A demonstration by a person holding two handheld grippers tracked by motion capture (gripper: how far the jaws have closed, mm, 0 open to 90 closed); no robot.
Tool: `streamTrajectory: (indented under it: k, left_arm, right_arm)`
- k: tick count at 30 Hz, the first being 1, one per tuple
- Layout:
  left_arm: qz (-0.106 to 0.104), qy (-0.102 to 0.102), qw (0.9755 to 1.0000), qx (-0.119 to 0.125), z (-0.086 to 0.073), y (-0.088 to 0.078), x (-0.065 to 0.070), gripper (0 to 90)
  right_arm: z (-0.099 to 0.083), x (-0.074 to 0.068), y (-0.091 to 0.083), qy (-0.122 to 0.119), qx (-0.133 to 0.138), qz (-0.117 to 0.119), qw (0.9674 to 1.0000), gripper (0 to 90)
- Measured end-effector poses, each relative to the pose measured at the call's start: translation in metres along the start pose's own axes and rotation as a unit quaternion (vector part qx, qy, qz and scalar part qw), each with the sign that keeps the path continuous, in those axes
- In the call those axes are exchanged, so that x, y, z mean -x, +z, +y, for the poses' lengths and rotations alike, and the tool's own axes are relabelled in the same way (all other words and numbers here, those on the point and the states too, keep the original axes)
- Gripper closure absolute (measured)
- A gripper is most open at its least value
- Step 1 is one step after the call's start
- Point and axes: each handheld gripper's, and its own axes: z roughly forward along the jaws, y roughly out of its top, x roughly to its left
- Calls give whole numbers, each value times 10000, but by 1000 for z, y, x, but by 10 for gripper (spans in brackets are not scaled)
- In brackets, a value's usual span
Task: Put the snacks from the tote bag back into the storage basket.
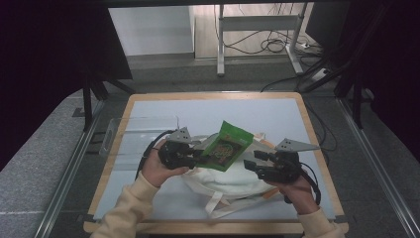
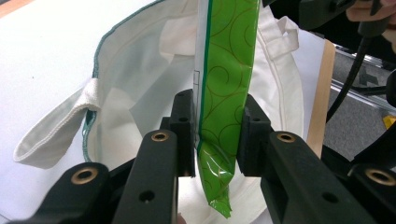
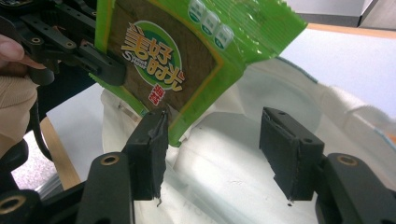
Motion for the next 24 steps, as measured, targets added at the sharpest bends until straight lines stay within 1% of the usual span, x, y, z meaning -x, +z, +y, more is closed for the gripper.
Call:
streamTrajectory:
  k: [1, 5, 8, 9, 11, 17, 24]
  left_arm:
    - [0, 5, 10000, 6, 0, 0, 0, 725]
    - [-18, -26, 10000, 47, 1, 0, 1, 725]
    - [-106, -26, 9999, 90, 3, -1, 3, 724]
    - [-88, -2, 9999, 84, 4, -1, 4, 724]
    - [-102, -17, 9999, 98, 5, 0, 5, 724]
    - [-95, -35, 9999, 79, 5, 2, 3, 724]
    - [-72, -36, 9999, 149, 4, -2, 3, 724]
  right_arm:
    - [-2, 1, 1, 48, -13, 15, 10000, 417]
    - [-7, 2, 5, 84, -60, 46, 9999, 412]
    - [-10, 2, 7, 109, -37, 105, 9999, 412]
    - [-11, 1, 7, 111, -50, 119, 9999, 412]
    - [-14, 1, 8, 102, -28, 145, 9998, 410]
    - [-19, 1, 15, 146, -29, 272, 9995, 406]
    - [-21, 0, 21, 186, -5, 376, 9991, 402]
